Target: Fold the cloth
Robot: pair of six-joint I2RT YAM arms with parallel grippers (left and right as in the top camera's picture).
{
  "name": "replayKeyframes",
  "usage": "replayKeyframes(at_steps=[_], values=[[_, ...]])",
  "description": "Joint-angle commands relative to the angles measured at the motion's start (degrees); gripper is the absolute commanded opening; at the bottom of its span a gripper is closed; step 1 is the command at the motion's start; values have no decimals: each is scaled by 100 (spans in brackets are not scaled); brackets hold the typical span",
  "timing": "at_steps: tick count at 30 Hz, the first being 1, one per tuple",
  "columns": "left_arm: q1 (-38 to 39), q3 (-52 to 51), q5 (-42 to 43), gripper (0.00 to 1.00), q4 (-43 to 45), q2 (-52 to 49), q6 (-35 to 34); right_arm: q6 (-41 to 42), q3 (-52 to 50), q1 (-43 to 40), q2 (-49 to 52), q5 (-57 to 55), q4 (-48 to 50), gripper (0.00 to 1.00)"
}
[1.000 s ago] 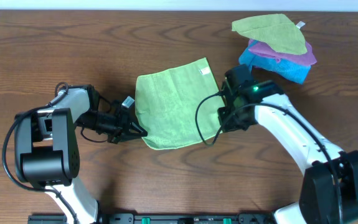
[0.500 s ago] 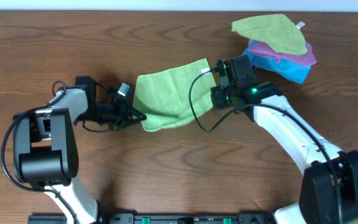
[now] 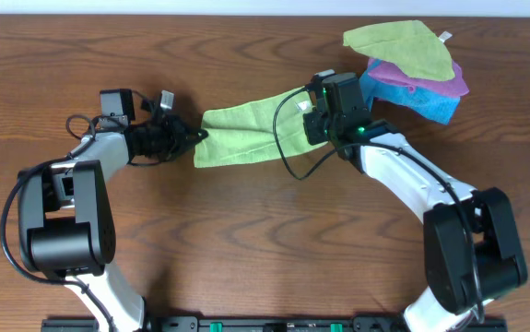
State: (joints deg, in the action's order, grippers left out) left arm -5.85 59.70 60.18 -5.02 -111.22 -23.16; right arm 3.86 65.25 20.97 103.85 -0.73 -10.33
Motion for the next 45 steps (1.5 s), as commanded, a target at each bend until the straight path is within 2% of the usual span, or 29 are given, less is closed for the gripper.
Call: replayKeyframes(at_steps=[1, 6, 16, 24, 34, 36, 38, 41, 43, 45], values=[[-9, 26, -267, 6, 273, 131, -693, -188, 164, -33, 162, -146, 173, 1], [-9, 31, -605, 6, 555, 131, -925, -365, 317, -129, 378, -208, 494, 2], [24, 31, -1322, 6, 925, 129, -1032, -568, 1198, -199, 1215, -227, 352, 1], [37, 31, -1799, 6, 1014, 66, -1021, -590, 1248, -199, 1342, -249, 273, 2], [42, 31, -2000, 6, 1182, -140, -896, -629, 1248, -190, 1421, -249, 262, 3], [39, 31, -2039, 13, 1233, -140, -848, -629, 1248, -177, 1440, -249, 256, 9], [39, 31, -2065, 32, 1316, -140, -831, -629, 1248, -157, 1440, -251, 264, 23], [39, 31, -2098, 48, 1464, -140, -833, -627, 1257, -122, 1423, -271, 280, 53], [20, 39, -2090, 54, 1558, -140, -835, -507, 1274, -111, 1349, -422, 212, 60], [-9, 90, -2000, 58, 1587, -140, -833, -367, 1274, -107, 1220, -555, 146, 61]])
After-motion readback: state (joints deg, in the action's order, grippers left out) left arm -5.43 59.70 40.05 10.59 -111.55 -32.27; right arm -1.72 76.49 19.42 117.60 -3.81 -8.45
